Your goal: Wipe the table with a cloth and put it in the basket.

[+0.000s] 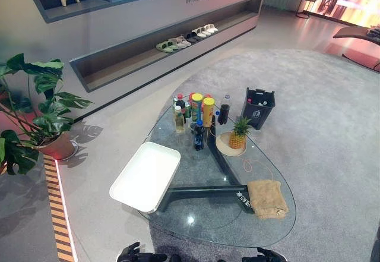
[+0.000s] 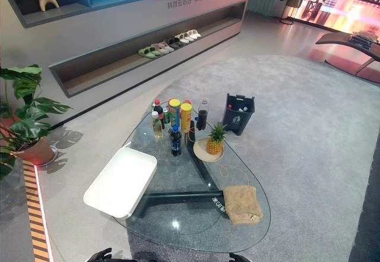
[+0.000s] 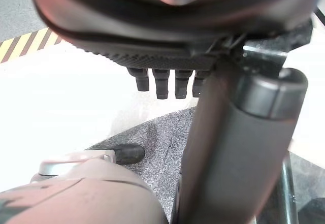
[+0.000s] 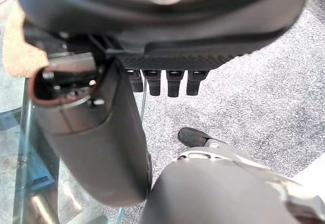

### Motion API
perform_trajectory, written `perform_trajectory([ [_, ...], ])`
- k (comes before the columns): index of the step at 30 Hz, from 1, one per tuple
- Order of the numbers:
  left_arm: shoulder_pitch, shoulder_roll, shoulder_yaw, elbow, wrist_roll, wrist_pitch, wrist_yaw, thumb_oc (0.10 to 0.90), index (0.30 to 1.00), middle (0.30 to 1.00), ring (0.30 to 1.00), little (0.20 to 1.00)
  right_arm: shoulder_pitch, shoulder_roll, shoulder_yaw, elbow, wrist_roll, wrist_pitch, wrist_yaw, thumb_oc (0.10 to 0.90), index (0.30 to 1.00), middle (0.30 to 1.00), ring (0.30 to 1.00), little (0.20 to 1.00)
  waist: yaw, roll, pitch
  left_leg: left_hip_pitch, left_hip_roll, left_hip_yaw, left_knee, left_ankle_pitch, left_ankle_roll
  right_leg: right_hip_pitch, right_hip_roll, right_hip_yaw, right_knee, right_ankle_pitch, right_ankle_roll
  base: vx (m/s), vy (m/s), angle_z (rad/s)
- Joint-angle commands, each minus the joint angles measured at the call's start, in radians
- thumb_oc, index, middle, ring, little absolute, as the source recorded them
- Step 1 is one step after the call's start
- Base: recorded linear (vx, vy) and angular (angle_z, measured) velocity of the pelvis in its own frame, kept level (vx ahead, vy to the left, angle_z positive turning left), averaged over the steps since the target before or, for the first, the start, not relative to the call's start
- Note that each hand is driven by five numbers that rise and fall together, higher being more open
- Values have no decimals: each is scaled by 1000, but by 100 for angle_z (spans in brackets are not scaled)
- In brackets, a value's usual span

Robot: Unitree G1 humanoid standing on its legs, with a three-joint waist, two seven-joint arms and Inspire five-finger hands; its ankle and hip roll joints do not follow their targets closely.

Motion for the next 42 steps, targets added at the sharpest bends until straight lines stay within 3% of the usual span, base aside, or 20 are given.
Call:
perform_trajectory([
  [1, -63, -9, -25, 25, 14, -6, 22, 800, 900, 900, 900, 900, -30, 1, 49, 32, -15, 13, -12, 800, 900, 900, 900, 900, 7, -7, 19, 21, -1, 12, -1, -76, 2, -18, -52, 27, 38, -1, 55, 0, 0, 0],
  [5, -56, -10, -23, 32, 14, -30, 25, 800, 900, 900, 900, 900, -29, 4, 54, 36, -9, 9, -12, 800, 900, 900, 900, 900, 7, -11, 18, 20, 0, 11, -1, -73, -1, -18, -52, 27, 38, -1, 55, 0, 0, 0],
  [22, -59, -10, -25, 29, 6, -10, -4, 800, 900, 900, 900, 900, -39, 2, 53, 57, -38, -21, -20, 800, 900, 900, 900, 900, 8, -1, 17, 20, -1, 7, -1, -72, -1, -17, -51, 27, 39, -3, 52, 0, 0, 0],
  [24, -60, -10, -28, 26, 2, -9, -5, 800, 900, 900, 900, 900, -40, 1, 58, 53, -41, -40, -31, 800, 900, 900, 900, 900, 8, -1, 19, 18, -1, 7, 0, -72, 1, -19, -51, 27, 40, -4, 51, 0, 0, 0],
  [29, -57, -10, -28, 17, -2, -13, -10, 800, 900, 900, 900, 900, -41, -4, 53, 14, 15, -156, -42, 800, 900, 900, 900, 900, 9, -4, 22, 17, -2, 5, 2, -73, 1, -21, -51, 30, 43, -2, 53, 0, 0, 0],
  [33, -50, 5, -31, -8, -5, -5, -11, 800, 900, 900, 900, 900, -38, -21, 61, -115, 81, -275, -68, 800, 900, 900, 900, 900, 6, -10, 31, 11, 0, 6, 4, -71, 1, -29, -51, 34, 46, 4, 57, -7, -8, 0],
  [36, -34, 14, -37, -38, -13, 2, -6, 800, 900, 900, 900, 900, -23, -39, 71, -265, 118, -285, -94, 800, 900, 900, 900, 900, 0, -14, 36, 6, 1, 9, 6, -71, 2, -37, -51, 37, 49, 6, 58, -24, -19, -1],
  [38, -5, 25, -36, -73, -16, 3, -2, 800, 900, 900, 900, 900, 6, -68, 73, -467, 123, -273, -139, 800, 900, 900, 900, 900, -10, -19, 41, -1, 2, 13, 7, -70, 6, -46, -50, 43, 47, 10, 60, 0, 0, 0],
  [42, 25, 27, -34, -94, -31, -16, 5, 800, 900, 900, 900, 900, 27, -86, 69, -634, 96, -286, -187, 800, 900, 900, 900, 900, -20, -22, 46, -4, 3, 21, 8, -73, 11, -53, -50, 48, 45, 12, 61, 0, 0, 0],
])
